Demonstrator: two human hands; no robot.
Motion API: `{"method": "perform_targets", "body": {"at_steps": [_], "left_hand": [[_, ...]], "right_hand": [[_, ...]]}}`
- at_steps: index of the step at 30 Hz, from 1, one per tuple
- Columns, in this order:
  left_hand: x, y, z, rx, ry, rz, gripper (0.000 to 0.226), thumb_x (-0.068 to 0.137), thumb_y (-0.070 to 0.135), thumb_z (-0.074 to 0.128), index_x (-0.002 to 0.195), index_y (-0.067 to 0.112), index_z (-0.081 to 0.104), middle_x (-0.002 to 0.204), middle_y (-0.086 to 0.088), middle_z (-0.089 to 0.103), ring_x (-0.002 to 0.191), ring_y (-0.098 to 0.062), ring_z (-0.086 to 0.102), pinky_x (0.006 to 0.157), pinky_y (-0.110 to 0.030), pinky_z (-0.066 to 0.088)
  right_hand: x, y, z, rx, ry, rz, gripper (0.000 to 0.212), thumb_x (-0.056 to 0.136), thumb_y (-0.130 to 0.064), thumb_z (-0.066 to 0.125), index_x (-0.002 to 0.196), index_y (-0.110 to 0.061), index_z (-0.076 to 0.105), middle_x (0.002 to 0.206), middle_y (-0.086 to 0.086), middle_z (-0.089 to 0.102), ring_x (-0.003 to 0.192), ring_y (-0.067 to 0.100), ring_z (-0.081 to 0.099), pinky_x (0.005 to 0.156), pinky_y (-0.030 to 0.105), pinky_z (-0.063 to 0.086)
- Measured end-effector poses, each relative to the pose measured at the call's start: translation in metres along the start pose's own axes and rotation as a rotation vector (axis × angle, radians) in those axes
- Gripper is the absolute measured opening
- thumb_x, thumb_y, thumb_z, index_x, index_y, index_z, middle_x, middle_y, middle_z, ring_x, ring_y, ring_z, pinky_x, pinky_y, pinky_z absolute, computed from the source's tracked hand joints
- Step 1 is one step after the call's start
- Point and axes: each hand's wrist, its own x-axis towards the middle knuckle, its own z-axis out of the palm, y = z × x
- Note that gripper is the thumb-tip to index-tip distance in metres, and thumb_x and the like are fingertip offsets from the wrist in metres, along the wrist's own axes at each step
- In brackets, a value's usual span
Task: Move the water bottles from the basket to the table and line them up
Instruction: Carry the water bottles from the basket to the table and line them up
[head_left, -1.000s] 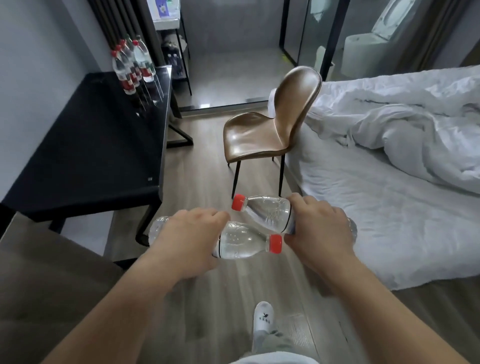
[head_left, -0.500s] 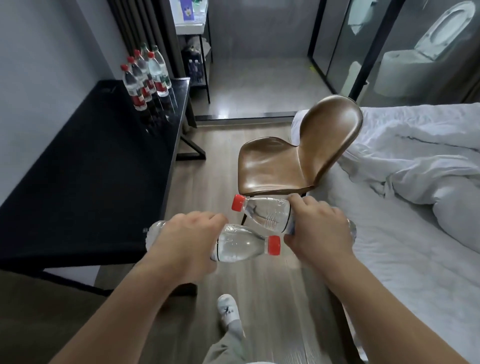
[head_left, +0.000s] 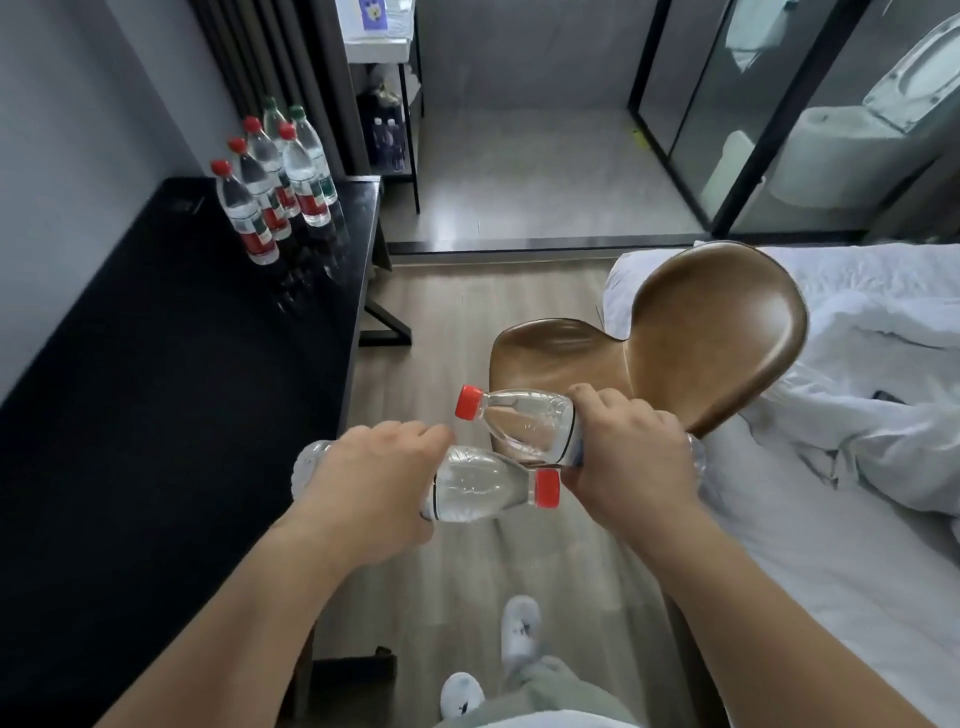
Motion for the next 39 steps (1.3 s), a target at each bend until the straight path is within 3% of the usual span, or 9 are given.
{"method": "perform_targets", "body": {"at_steps": [6, 11, 16, 19, 30, 39], "left_hand": [[0.086, -0.048, -0.011, 0.016, -0.005, -0.078, 0.038, 0.081, 0.029, 0.067, 0.103, 0.032, 0.036, 0.094, 0.013, 0.045, 0.091, -0.013, 0.049, 0.075, -0.026, 0.033], [0.146, -0.093, -0.030, -0.020, -0.003, -0.166, 0.039, 0.079, 0.026, 0.068, 0.111, 0.033, 0.047, 0.098, 0.013, 0.053, 0.094, -0.011, 0.054, 0.076, -0.025, 0.037], [0.189, -0.142, -0.041, -0.028, 0.010, -0.266, 0.036, 0.079, 0.026, 0.069, 0.104, 0.035, 0.045, 0.093, 0.014, 0.050, 0.089, -0.009, 0.053, 0.076, -0.025, 0.038], [0.207, -0.175, -0.046, -0.085, -0.008, -0.320, 0.034, 0.077, 0.033, 0.068, 0.103, 0.035, 0.047, 0.093, 0.014, 0.051, 0.091, -0.009, 0.053, 0.082, -0.028, 0.044], [0.255, -0.306, -0.057, -0.139, 0.037, -0.534, 0.033, 0.078, 0.032, 0.068, 0.101, 0.036, 0.044, 0.095, 0.014, 0.052, 0.091, -0.008, 0.053, 0.071, -0.025, 0.033], [0.264, -0.356, -0.057, -0.252, 0.017, -0.797, 0.037, 0.079, 0.032, 0.069, 0.107, 0.038, 0.046, 0.099, 0.014, 0.053, 0.092, -0.008, 0.054, 0.070, -0.024, 0.039]], "right_hand": [[0.113, -0.015, 0.015, 0.036, -0.064, -0.095, 0.056, 0.069, -0.032, 0.078, 0.121, -0.026, 0.058, 0.100, -0.003, 0.065, 0.088, 0.030, 0.064, 0.071, 0.037, 0.036], [0.209, -0.030, 0.025, 0.069, -0.114, -0.173, 0.057, 0.070, -0.034, 0.078, 0.123, -0.030, 0.056, 0.106, -0.005, 0.066, 0.093, 0.028, 0.064, 0.077, 0.039, 0.042], [0.293, -0.062, 0.029, 0.116, -0.114, -0.297, 0.057, 0.075, -0.035, 0.075, 0.127, -0.031, 0.052, 0.112, -0.005, 0.065, 0.102, 0.028, 0.064, 0.083, 0.038, 0.042], [0.338, -0.086, 0.033, 0.158, -0.108, -0.345, 0.058, 0.076, -0.031, 0.073, 0.130, -0.030, 0.052, 0.114, -0.003, 0.065, 0.104, 0.029, 0.064, 0.086, 0.038, 0.043], [0.477, -0.209, 0.048, 0.126, -0.108, -0.544, 0.059, 0.077, -0.035, 0.070, 0.132, -0.030, 0.048, 0.116, -0.005, 0.064, 0.108, 0.027, 0.063, 0.090, 0.040, 0.045], [0.550, -0.292, 0.061, 0.117, -0.115, -0.824, 0.067, 0.077, -0.041, 0.076, 0.136, -0.029, 0.048, 0.114, -0.004, 0.063, 0.106, 0.027, 0.063, 0.087, 0.041, 0.045]]}}
